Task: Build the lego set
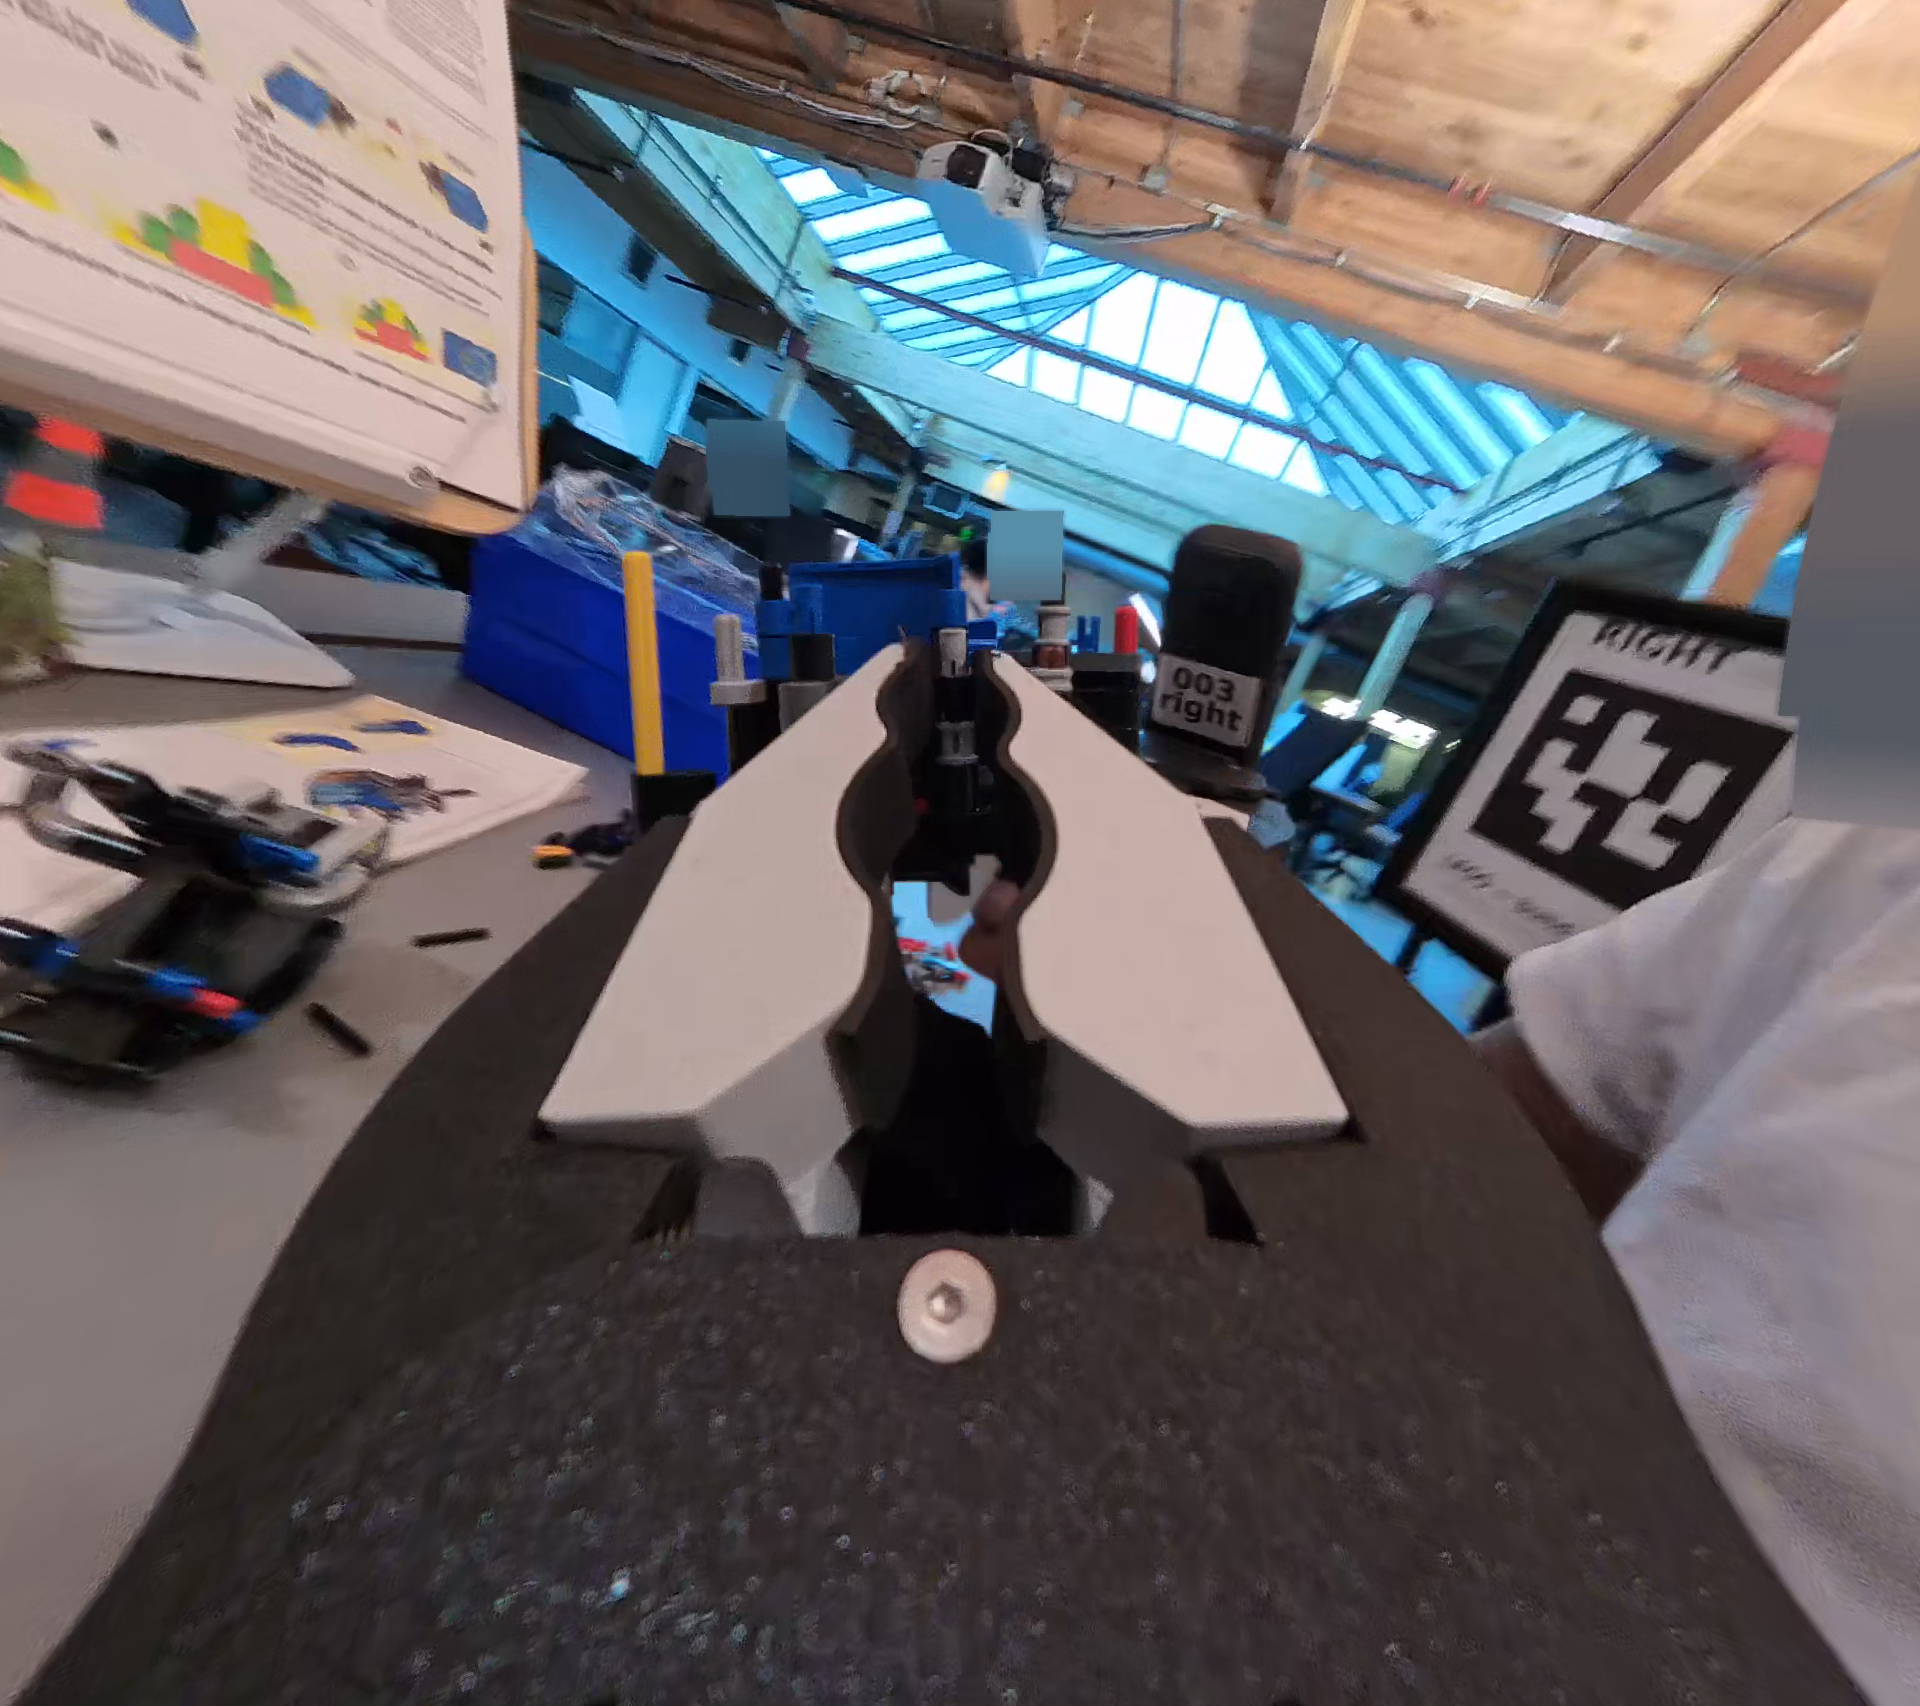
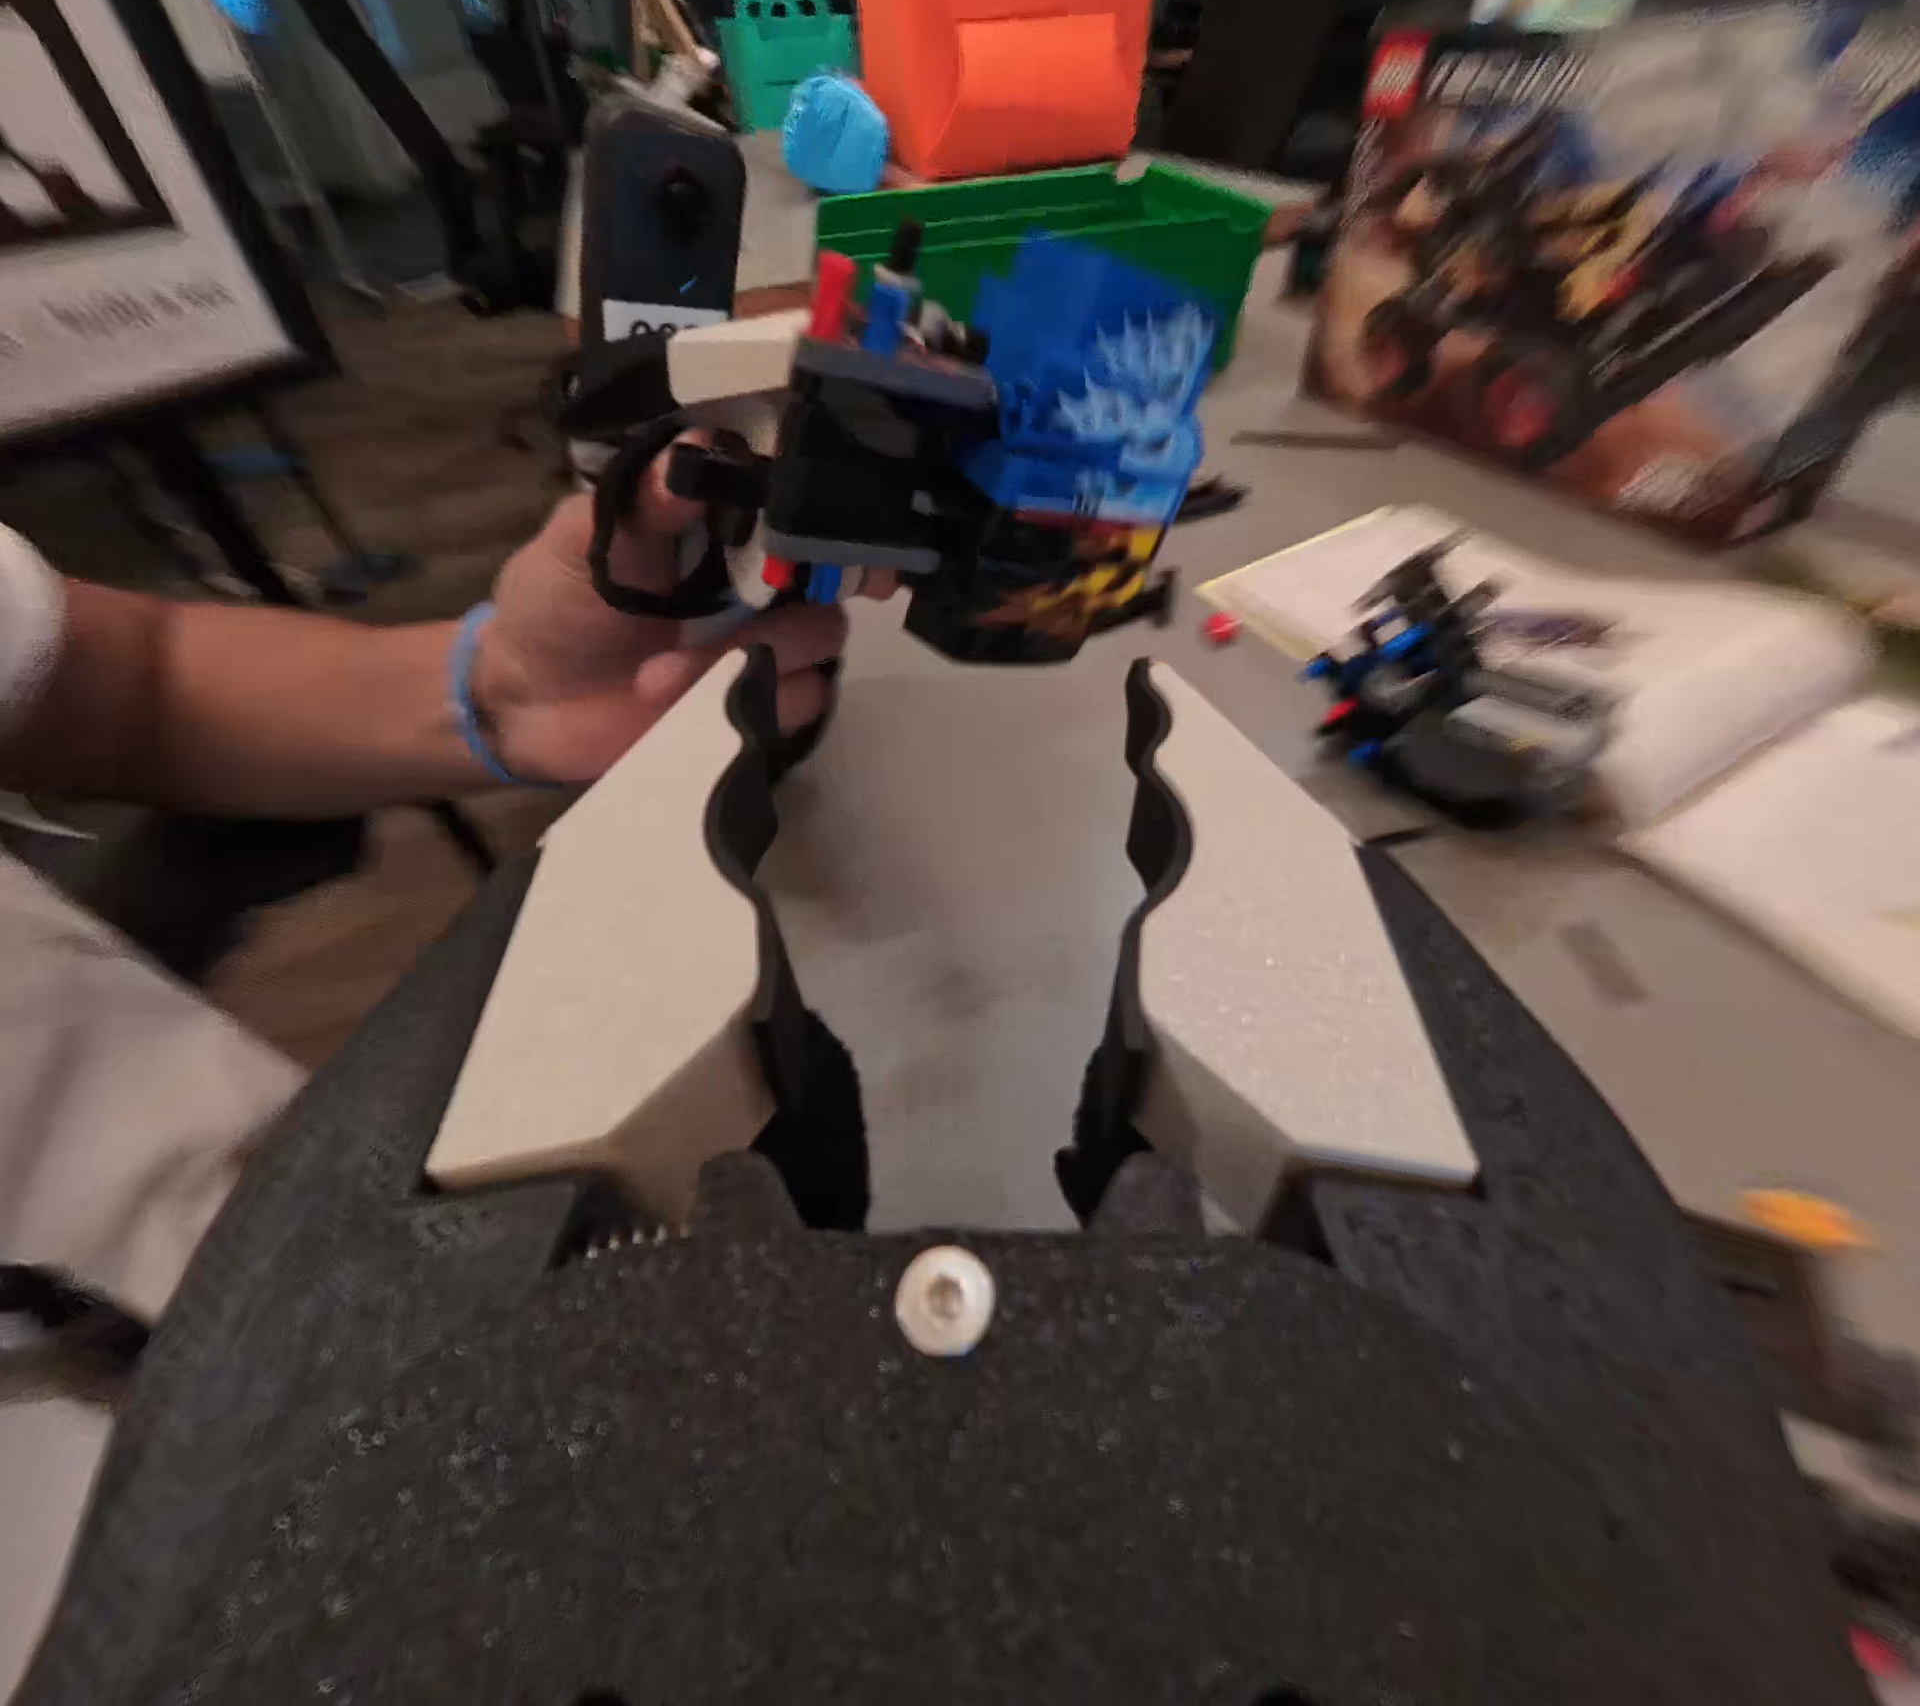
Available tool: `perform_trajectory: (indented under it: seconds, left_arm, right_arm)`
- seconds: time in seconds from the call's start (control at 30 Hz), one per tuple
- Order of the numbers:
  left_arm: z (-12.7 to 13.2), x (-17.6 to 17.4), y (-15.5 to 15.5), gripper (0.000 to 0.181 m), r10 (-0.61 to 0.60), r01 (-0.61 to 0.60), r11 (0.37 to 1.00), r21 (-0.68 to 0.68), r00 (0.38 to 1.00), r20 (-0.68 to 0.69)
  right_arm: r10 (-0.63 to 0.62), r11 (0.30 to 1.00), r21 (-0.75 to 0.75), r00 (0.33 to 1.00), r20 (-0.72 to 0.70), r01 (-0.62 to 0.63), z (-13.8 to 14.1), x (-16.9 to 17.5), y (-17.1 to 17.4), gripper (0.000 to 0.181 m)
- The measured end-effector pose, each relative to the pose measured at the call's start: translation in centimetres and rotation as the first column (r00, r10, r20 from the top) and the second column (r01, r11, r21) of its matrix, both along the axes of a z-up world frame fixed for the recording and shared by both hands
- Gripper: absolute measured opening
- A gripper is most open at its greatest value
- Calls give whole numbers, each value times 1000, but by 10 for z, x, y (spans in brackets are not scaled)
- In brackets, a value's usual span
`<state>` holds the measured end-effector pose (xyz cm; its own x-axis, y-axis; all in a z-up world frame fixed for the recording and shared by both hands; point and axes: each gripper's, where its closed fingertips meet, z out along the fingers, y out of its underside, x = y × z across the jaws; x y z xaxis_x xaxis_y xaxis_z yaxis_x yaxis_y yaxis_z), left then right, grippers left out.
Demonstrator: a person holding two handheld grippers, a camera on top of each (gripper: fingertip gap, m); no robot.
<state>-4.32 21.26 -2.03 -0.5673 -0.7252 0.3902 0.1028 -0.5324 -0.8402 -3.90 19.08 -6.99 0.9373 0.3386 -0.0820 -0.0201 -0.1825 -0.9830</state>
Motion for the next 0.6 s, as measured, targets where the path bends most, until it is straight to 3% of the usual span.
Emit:
perform_trajectory:
  seconds: [0.07,0.13,0.17,0.27,0.47,0.6]
  left_arm:
    - [0,-1,-1,4,86,-89,987,131,996,28]
    - [3,-3,-5,5,151,-169,954,247,984,90]
    - [5,-5,-9,5,159,-185,943,275,981,113]
    - [11,-8,-14,5,196,-246,922,300,963,186]
    - [16,-7,-11,6,285,-335,916,221,930,231]
    - [10,0,-10,6,327,-372,894,251,923,204]
  right_arm:
    - [131,988,-39,952,-277,-147,-8,-19,1,69]
    - [258,961,55,807,-531,-271,5,-33,-3,67]
    - [275,958,109,745,-607,-265,12,-30,-3,63]
    - [309,951,228,650,-695,-208,25,-20,-2,56]
    - [343,924,376,597,-725,-73,45,-2,-7,55]
    - [307,913,408,686,-660,-17,51,11,-10,48]
